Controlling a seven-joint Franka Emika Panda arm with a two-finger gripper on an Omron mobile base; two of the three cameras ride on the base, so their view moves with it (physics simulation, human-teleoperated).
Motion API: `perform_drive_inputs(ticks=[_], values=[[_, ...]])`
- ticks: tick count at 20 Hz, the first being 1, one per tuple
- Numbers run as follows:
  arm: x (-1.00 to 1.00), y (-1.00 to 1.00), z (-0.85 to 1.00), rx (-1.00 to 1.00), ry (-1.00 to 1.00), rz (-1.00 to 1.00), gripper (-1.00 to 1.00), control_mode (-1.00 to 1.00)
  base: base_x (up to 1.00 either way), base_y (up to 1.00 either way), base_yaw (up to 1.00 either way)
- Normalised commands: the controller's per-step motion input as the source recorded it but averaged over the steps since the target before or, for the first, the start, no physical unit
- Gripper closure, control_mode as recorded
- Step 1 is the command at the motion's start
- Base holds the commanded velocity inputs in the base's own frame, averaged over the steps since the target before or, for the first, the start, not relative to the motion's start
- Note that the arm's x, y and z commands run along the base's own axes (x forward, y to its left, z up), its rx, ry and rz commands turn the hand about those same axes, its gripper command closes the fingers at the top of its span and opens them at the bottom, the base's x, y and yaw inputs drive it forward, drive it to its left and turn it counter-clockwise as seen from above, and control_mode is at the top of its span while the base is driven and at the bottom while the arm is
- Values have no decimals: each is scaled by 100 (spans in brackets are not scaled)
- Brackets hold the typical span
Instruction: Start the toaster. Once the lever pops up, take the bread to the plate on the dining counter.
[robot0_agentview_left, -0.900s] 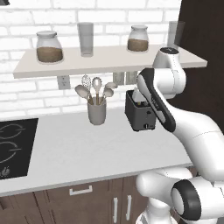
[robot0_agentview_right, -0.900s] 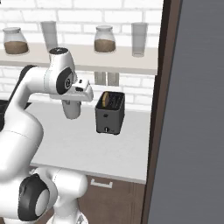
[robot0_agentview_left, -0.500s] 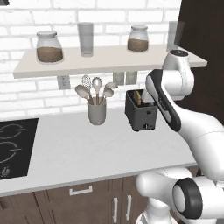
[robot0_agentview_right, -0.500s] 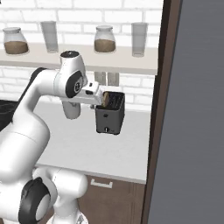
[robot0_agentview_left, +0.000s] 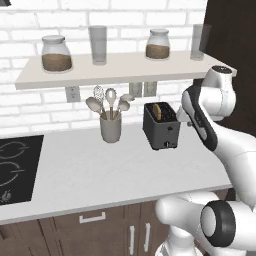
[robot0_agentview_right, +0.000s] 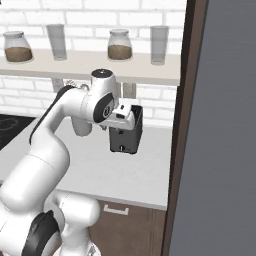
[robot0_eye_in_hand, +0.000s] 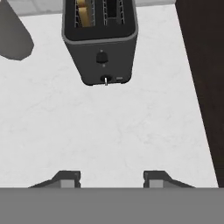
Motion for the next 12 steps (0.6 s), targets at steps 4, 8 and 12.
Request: perform_drive_inputs(ticks=[4,8,12], values=[[19,-5,-30,3,-10,0,100,-100,0,0,0],[49,1,-29,0,-7,0,100,-100,0,0,0],[60,0,-20,0,-1,0,100,-100,0,0,0]])
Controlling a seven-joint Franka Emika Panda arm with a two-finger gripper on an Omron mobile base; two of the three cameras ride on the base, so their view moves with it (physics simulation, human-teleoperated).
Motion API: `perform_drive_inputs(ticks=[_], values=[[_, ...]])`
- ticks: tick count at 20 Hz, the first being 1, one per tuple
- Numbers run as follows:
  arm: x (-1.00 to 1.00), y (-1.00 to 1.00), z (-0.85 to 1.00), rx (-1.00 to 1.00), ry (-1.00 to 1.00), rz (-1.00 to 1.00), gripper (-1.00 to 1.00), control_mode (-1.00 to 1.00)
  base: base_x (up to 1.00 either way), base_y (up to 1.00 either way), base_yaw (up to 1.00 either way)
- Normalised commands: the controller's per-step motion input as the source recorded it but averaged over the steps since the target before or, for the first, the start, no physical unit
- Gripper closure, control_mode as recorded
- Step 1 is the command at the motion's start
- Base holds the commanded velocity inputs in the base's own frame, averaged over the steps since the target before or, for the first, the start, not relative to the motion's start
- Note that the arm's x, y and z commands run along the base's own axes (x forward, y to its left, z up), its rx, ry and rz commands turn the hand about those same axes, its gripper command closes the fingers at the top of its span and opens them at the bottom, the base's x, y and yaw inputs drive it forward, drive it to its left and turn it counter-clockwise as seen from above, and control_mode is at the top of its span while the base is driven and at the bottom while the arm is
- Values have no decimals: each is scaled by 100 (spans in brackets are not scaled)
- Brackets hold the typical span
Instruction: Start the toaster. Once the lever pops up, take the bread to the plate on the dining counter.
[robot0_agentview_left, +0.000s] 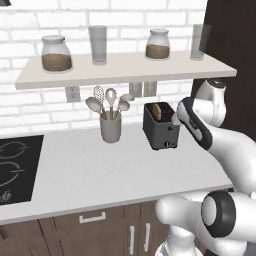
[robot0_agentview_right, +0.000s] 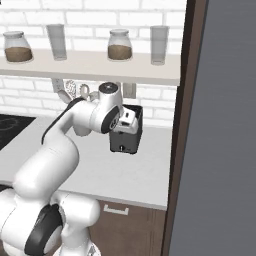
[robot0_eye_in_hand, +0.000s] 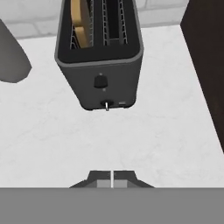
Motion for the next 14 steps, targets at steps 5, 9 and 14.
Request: perform_drive_inputs(ticks=[5,9,14], values=[[64,0,-12,0,0,0,100,-100,0,0,0],[62,1,-30,0,2,1,100,-100,0,0,0],[59,2,-40,0,2,0,100,-100,0,0,0]])
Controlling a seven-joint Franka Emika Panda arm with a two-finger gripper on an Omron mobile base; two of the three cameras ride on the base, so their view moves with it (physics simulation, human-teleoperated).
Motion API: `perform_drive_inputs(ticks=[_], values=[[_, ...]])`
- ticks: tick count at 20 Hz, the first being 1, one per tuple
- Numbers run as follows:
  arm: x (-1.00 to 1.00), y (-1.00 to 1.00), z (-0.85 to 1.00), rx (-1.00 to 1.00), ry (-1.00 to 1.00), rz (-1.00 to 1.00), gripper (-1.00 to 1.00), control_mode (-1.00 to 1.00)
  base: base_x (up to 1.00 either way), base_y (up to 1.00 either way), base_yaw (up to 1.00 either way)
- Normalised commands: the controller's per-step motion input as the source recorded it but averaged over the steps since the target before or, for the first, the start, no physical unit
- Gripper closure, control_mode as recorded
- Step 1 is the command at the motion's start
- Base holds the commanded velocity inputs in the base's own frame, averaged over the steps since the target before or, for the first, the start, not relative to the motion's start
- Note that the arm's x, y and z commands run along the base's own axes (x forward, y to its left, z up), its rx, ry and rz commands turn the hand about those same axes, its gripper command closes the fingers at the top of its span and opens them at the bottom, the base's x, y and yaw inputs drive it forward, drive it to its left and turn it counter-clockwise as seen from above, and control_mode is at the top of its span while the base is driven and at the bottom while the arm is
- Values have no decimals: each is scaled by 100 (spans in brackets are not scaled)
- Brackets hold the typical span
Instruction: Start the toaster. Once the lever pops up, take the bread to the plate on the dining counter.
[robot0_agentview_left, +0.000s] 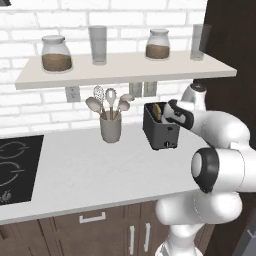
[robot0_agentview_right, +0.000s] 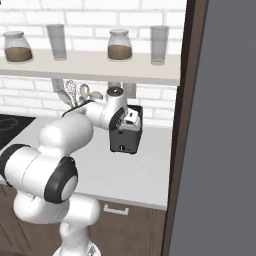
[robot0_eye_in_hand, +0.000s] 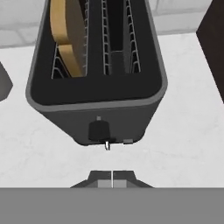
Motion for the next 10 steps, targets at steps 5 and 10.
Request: perform_drive_inputs(ticks=[5,10], values=[[53,0,-44,1,5,0,100,-100,0,0,0],[52,0,-38,1,4,1,100,-100,0,0,0]])
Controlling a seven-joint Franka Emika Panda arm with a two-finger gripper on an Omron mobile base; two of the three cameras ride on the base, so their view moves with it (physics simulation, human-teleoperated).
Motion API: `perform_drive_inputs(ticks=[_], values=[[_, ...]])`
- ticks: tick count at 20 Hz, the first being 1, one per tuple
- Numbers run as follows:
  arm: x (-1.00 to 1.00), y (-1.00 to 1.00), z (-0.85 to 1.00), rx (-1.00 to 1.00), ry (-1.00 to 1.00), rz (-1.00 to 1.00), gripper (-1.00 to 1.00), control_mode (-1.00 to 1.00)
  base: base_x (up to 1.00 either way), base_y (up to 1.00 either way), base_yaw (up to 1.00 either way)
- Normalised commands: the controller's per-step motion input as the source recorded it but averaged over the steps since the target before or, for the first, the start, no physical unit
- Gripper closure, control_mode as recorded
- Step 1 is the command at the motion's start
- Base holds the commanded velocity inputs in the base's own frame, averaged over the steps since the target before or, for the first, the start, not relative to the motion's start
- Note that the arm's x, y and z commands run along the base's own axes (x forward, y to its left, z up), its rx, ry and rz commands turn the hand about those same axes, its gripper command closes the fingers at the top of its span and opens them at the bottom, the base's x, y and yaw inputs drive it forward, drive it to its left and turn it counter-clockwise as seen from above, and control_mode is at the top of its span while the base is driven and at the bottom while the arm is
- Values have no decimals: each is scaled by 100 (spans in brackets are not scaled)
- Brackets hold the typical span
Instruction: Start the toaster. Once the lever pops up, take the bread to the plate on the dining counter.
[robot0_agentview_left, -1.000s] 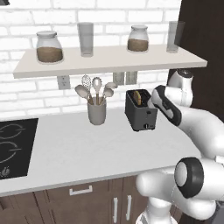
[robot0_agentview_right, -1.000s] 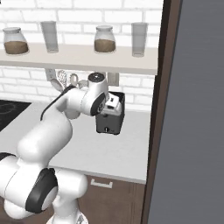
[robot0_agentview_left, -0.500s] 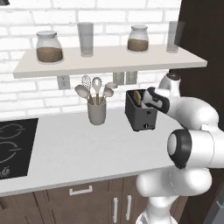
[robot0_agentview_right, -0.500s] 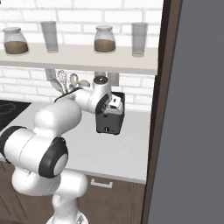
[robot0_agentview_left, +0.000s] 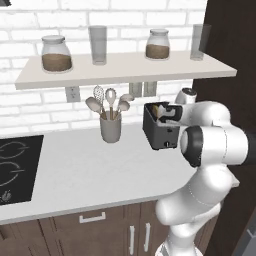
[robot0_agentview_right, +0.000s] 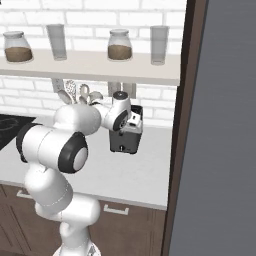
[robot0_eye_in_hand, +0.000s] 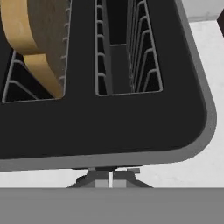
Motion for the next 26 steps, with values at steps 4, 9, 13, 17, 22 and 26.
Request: perform_drive_inputs(ticks=[4,9,13,17,22,26], values=[[40,0,-21,0,0,0,100,-100,0,0,0],[22,0,-23,0,0,0,100,-100,0,0,0],[-17,22,-47,0,0,0,100,-100,0,0,0],[-38,48,-72,0,0,0,100,-100,0,0,0],[-49,59,-83,0,-5,0,100,-100,0,0,0],[-17,31,-81,0,-8,0,100,-100,0,0,0]])
